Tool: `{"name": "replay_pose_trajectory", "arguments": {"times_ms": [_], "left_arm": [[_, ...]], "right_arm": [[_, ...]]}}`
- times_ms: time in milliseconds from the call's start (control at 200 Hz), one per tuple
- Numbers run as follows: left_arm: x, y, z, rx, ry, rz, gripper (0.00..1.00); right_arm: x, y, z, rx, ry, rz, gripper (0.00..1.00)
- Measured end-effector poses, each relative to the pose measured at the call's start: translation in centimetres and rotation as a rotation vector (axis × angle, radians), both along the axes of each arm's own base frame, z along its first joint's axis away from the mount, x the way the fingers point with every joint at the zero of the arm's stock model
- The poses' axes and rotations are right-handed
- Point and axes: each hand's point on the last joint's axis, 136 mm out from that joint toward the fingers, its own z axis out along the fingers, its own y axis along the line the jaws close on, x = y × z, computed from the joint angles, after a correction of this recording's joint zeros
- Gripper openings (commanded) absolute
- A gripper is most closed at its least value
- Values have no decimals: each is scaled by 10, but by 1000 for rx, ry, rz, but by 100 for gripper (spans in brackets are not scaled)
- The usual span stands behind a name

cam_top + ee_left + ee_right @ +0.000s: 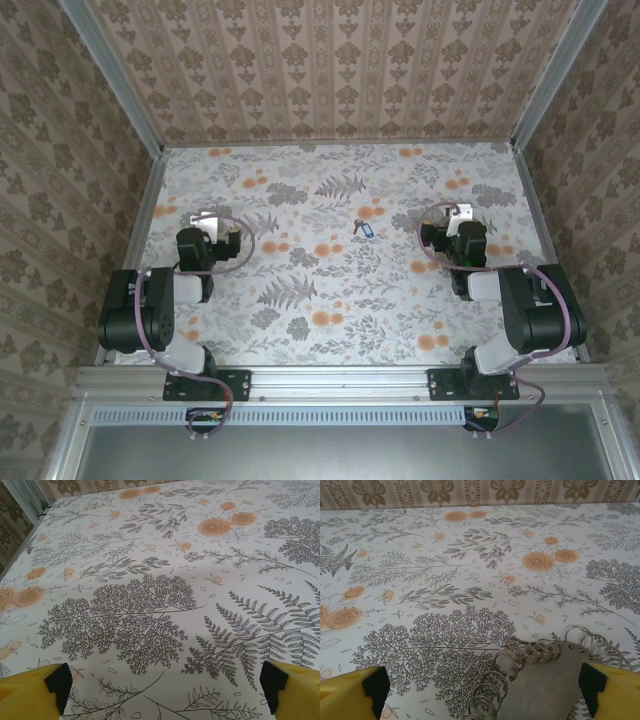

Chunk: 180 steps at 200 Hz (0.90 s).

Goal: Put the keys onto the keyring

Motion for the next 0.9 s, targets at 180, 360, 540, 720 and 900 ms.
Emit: {"name": "replay_pose_trajectory", "arguments": {"times_ms": [180,360,540,720,900], "left_arm": [[0,0,0,0,0,0,100],[0,0,0,0,0,0,100],[0,0,0,0,0,0,100],[0,0,0,0,0,0,100],[0,0,0,0,0,0,100]], "right_arm": [[0,0,0,0,0,0,100],[0,0,0,0,0,0,100],[0,0,0,0,0,0,100],[0,0,0,0,0,0,100],[0,-4,0,-3,-1,-22,100]]}}
